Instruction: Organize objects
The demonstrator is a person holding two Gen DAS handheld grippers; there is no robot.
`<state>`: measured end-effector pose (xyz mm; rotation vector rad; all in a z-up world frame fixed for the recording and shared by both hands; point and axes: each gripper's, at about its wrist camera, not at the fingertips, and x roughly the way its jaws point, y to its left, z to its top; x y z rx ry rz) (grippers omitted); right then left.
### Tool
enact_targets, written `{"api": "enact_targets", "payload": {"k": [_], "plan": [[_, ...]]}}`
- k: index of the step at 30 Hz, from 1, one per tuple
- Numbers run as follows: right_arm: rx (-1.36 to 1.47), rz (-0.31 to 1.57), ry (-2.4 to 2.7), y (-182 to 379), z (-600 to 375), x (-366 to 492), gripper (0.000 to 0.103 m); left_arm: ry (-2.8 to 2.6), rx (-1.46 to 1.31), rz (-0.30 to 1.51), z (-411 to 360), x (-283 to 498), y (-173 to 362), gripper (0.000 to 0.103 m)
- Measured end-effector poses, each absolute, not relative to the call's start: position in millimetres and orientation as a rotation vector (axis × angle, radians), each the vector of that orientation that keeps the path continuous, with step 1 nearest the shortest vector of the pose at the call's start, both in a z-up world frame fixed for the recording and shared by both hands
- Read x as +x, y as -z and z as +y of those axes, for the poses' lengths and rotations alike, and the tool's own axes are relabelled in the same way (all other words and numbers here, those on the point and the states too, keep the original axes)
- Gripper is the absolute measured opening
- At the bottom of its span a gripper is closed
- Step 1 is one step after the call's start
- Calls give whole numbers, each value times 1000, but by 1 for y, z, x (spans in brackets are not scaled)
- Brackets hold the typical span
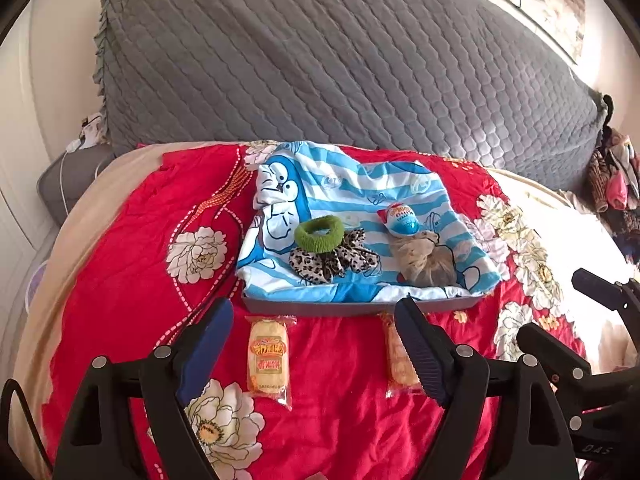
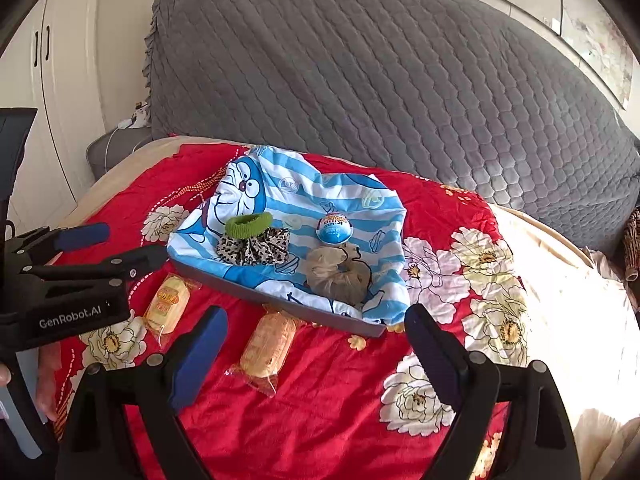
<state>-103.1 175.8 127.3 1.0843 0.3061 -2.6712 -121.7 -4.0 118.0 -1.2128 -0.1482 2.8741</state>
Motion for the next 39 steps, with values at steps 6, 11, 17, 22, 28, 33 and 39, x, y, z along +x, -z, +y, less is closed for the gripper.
{"api": "enact_targets", "payload": {"k": [6, 11, 17, 22, 28, 33, 39], "plan": [[1058, 304, 2673, -131, 174, -91, 90, -2876, -1202, -135, -6, -110, -122, 89], [1046, 322, 2664, -131, 168, -83, 90, -2903, -1181, -122, -8, -98, -124, 102], [1041, 328, 2664, -131, 165, -76, 90, -2900, -1185, -140, -14, -86, -121, 102], [1030, 335, 2653, -129, 161, -64, 90, -2896, -1194, -133, -17, -75, -119, 102], [995, 326, 2661, -129, 157, -48, 90, -2896, -1187, -124, -18, -64, -117, 102], [972, 318, 2680, -132, 157, -41, 90, -2900, -1185, -113, -18, -56, -119, 102], [974, 287, 2694, -131, 162, -32, 95, -2904, -1183, -120, -17, -46, -121, 102]]}}
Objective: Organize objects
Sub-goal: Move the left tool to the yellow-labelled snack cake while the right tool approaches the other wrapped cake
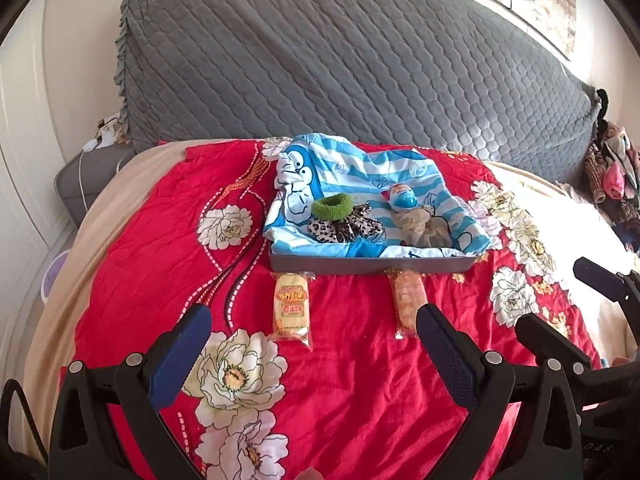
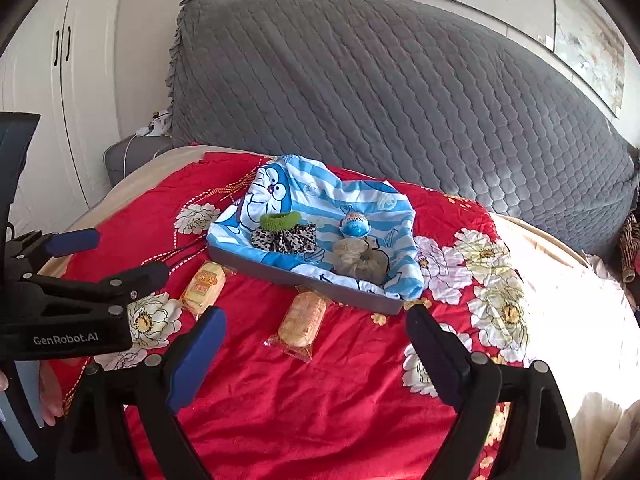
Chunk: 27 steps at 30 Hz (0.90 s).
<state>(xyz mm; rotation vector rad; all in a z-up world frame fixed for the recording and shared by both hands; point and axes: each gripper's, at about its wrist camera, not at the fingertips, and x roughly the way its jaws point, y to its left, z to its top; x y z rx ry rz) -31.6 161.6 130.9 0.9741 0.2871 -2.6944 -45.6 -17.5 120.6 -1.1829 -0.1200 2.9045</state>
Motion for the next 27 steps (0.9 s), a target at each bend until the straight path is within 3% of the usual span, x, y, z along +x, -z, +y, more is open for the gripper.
{"api": "enact_targets", "payload": {"k": [27], "plan": [[1199, 282, 2678, -67, 150, -39, 99, -2845, -1293, -124, -34, -46, -69, 102]]}}
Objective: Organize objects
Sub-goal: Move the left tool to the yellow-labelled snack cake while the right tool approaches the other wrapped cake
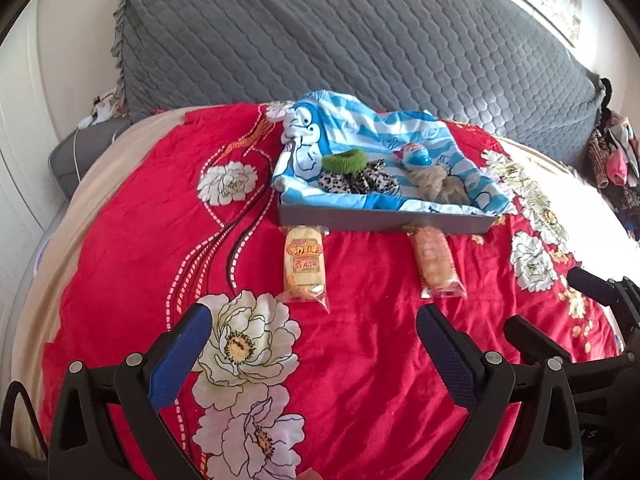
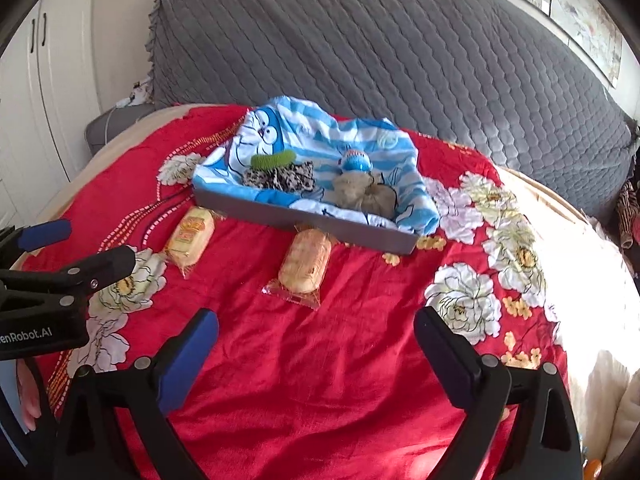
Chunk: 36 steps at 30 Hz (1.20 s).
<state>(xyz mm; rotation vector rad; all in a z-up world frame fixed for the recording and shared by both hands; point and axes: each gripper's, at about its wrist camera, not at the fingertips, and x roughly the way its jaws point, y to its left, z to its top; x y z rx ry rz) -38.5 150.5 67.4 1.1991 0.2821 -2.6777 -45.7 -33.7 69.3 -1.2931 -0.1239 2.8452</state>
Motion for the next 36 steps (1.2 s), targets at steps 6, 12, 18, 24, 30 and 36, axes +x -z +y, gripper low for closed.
{"api": "enact_targets", "payload": {"k": [6, 12, 18, 24, 30, 36], "plan": [[1222, 270, 2689, -59, 149, -51, 99, -2843, -1315, -136, -39, -56, -56, 102], [1264, 264, 2695, -48, 149, -64, 99, -2839, -1338, -138, -42, -69, -42, 102], [1265, 275, 2719, -42, 146, -79, 99, -2830, -1356, -151, -42, -79, -33, 102], [1269, 291, 2729, -37, 144, -89, 99, -2836, -1355, -160, -42, -87, -27, 102], [1285, 296, 2723, -31, 142, -97, 99, -2841, -1362, -167, -42, -96, -22, 102], [1321, 296, 2717, -21, 143, -108, 99, -2836, -1372, -168, -41, -105, -15, 102]]}}
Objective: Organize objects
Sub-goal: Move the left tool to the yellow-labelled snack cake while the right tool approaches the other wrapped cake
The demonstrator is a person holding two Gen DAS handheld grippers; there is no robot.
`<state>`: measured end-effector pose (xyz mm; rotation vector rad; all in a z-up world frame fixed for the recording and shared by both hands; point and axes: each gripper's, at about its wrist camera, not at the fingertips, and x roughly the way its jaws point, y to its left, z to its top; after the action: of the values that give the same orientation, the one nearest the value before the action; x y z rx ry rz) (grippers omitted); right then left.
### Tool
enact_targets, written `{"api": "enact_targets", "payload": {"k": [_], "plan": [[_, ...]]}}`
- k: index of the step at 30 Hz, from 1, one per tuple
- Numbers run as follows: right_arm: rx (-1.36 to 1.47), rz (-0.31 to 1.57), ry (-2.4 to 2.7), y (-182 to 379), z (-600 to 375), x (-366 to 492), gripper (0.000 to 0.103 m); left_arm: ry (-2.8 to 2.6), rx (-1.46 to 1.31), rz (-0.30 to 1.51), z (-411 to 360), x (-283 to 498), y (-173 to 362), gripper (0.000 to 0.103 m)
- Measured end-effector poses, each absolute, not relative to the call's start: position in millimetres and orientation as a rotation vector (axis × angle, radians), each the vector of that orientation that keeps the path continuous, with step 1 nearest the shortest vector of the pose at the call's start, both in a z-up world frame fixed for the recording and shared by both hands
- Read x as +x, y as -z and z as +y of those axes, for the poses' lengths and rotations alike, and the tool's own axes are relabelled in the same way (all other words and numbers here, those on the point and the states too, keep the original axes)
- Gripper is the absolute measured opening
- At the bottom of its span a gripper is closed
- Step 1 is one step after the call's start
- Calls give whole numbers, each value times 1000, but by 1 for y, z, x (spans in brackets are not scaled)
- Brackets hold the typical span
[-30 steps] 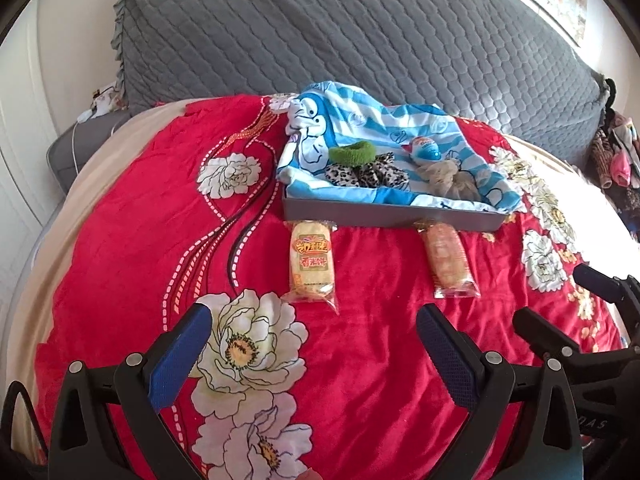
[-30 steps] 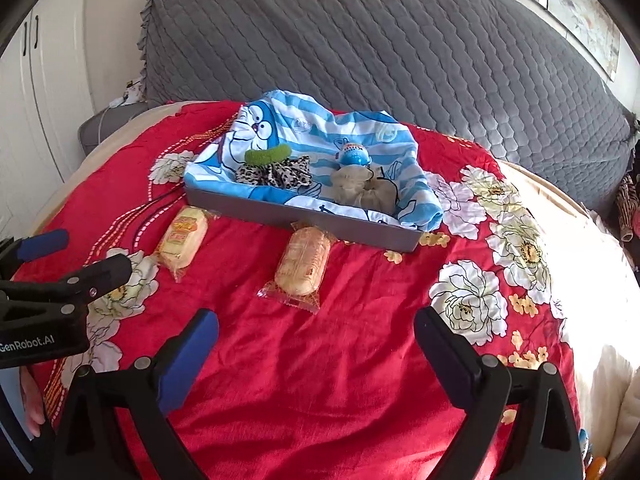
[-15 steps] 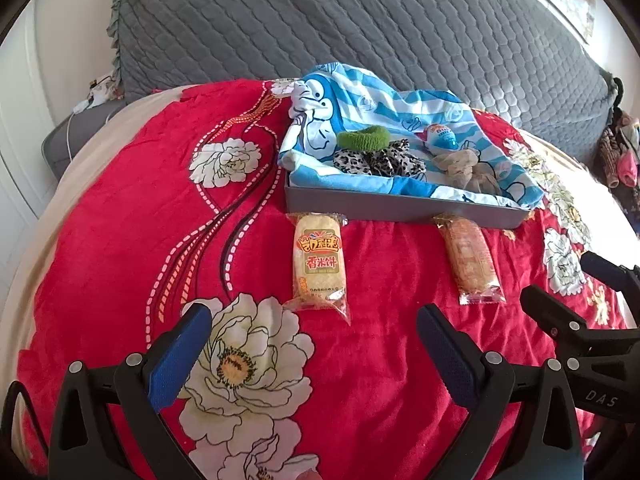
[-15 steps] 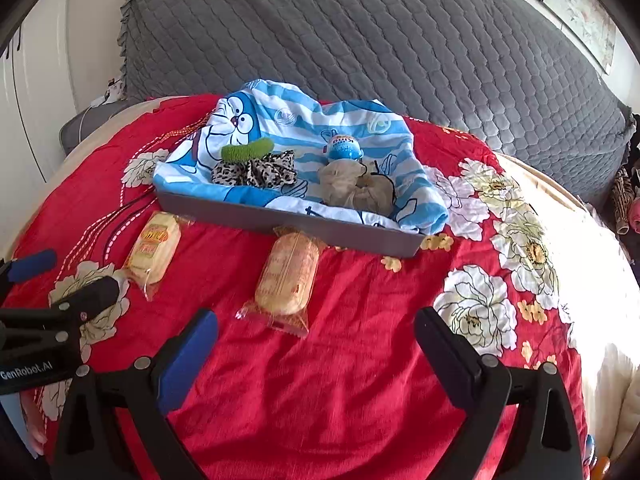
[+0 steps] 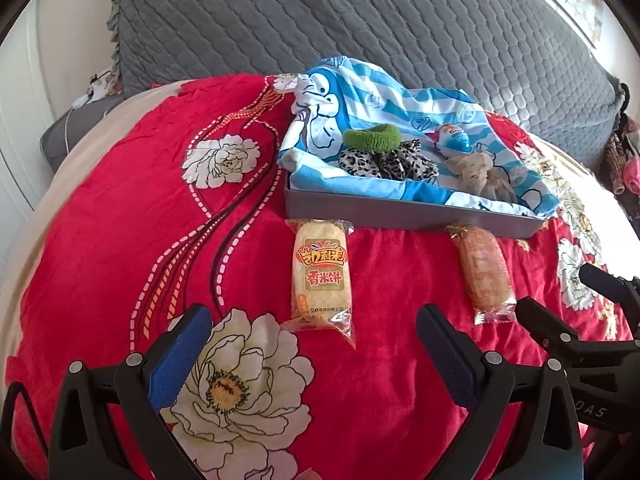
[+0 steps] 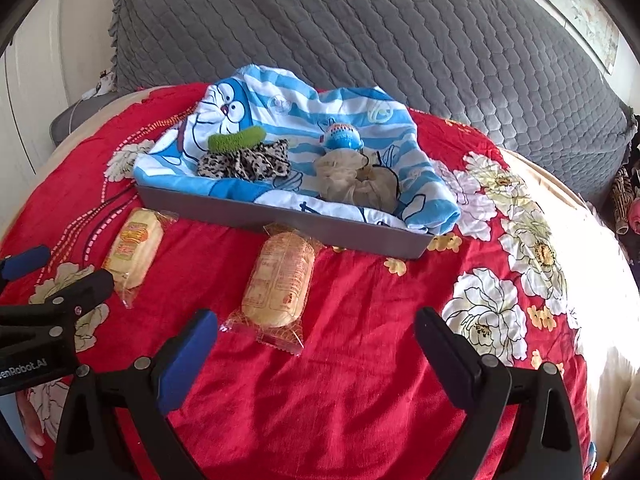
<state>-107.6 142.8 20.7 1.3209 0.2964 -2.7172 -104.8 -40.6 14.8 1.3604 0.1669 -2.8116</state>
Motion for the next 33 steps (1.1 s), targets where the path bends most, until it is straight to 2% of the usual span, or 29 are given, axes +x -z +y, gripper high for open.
{"api": "enact_targets", "payload": {"k": [33], "plan": [[1424, 166, 2680, 28, 142, -166, 99, 2746, 1420, 234, -47, -154, 34, 102]]}}
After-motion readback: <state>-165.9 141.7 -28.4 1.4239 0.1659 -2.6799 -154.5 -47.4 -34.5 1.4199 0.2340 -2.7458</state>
